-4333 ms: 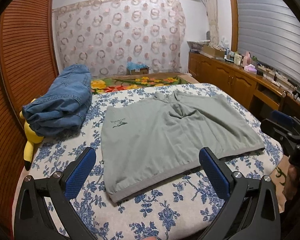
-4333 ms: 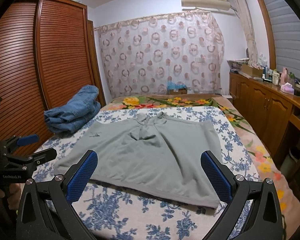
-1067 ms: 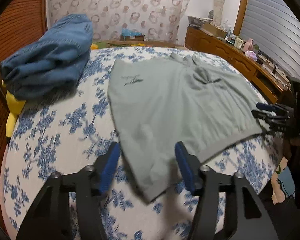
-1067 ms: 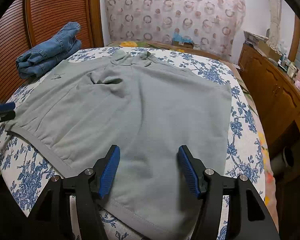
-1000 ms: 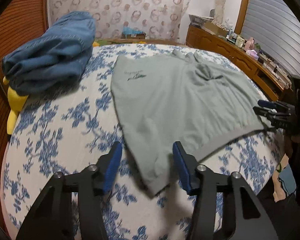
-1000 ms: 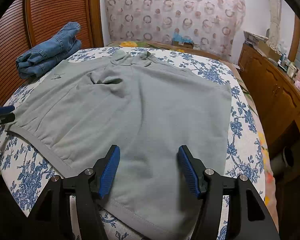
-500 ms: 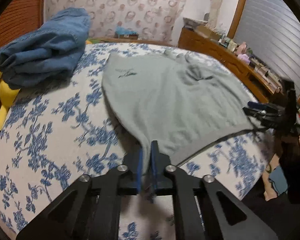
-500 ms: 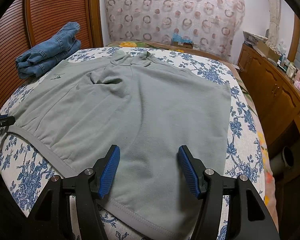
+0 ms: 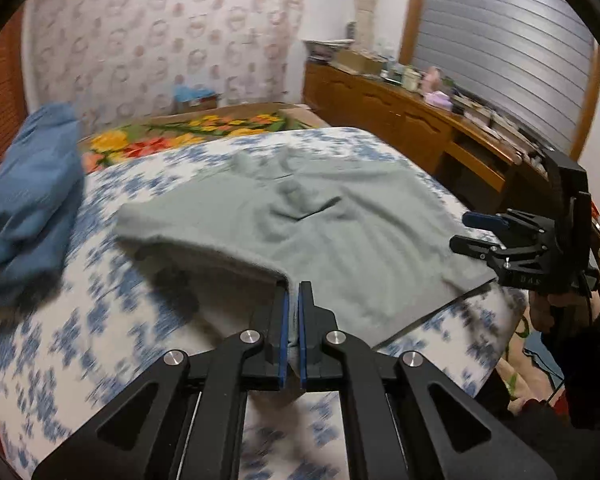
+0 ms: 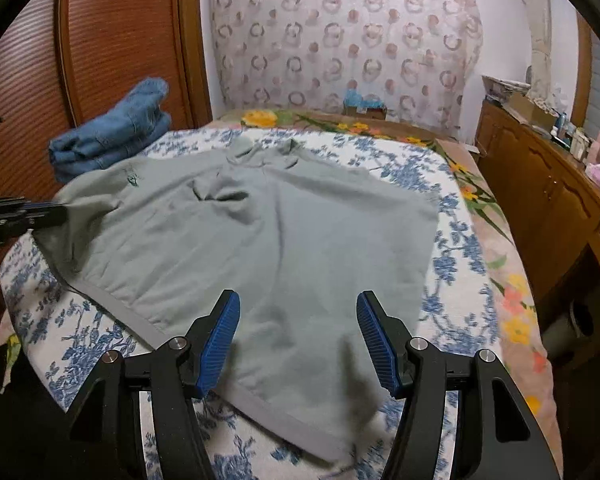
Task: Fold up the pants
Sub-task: 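Grasp the sweatshirt hem with the left gripper and lift it toward the collar, then lay the lifted hem over the sweatshirt body and open the left gripper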
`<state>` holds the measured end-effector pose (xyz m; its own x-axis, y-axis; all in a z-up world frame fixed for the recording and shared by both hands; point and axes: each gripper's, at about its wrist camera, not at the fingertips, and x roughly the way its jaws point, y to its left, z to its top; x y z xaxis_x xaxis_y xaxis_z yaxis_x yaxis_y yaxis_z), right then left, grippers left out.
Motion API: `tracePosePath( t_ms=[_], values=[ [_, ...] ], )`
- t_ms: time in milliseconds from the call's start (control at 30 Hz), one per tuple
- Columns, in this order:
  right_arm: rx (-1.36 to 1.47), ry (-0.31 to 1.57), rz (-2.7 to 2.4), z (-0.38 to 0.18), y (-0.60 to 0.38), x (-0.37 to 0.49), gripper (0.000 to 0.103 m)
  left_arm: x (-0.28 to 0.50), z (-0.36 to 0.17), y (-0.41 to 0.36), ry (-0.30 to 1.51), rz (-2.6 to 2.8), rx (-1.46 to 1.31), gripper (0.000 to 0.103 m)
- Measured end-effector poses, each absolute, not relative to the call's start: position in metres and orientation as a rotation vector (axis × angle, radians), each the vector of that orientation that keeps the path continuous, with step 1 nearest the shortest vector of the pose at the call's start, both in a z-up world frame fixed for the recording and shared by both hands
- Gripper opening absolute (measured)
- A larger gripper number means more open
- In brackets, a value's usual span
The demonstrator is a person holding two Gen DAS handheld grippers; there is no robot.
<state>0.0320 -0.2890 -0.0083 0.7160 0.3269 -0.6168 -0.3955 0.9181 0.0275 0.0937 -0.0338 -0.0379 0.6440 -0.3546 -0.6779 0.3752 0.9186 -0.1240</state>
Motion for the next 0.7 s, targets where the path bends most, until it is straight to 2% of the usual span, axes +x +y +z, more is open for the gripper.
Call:
tracePosePath(
  t_ms=[267,333,500,533,567,600,633,667,700],
  values=[
    [-0.08,0.655,0.376,-0.017,-0.321,0.026,0.062,0.115,-0.022,-0.107,0.76,-0.566,0.094,0.005],
    [-0.064,0.659,0.382,-0.018,-0.327,0.025,0.055,0.116,-0.016,-0.123,0.755,-0.59,0.109,0.005],
    [-0.039,0.651,0.375,-0.014,-0.339,0.024,0.054,0.121,-0.013,-0.144,0.768,-0.618,0.141,0.005],
    [-0.038,0.648,0.373,-0.013,-0.339,0.024,0.054,0.121,-0.013,-0.145,0.768,-0.602,0.149,0.008],
    [-0.037,0.646,0.374,-0.012,-0.338,0.025,0.054,0.12,-0.013,-0.142,0.764,-0.592,0.153,0.018],
    [-0.037,0.643,0.375,-0.012,-0.337,0.024,0.054,0.121,-0.014,-0.14,0.763,-0.591,0.145,0.031],
    [-0.038,0.64,0.377,-0.011,-0.335,0.023,0.054,0.121,-0.014,-0.139,0.764,-0.589,0.139,0.039],
    [-0.038,0.64,0.382,-0.011,-0.332,0.022,0.054,0.121,-0.014,-0.133,0.761,-0.576,0.131,0.055],
    [-0.037,0.639,0.388,-0.011,-0.329,0.023,0.054,0.122,-0.014,-0.131,0.756,-0.565,0.129,0.064]
  ],
)
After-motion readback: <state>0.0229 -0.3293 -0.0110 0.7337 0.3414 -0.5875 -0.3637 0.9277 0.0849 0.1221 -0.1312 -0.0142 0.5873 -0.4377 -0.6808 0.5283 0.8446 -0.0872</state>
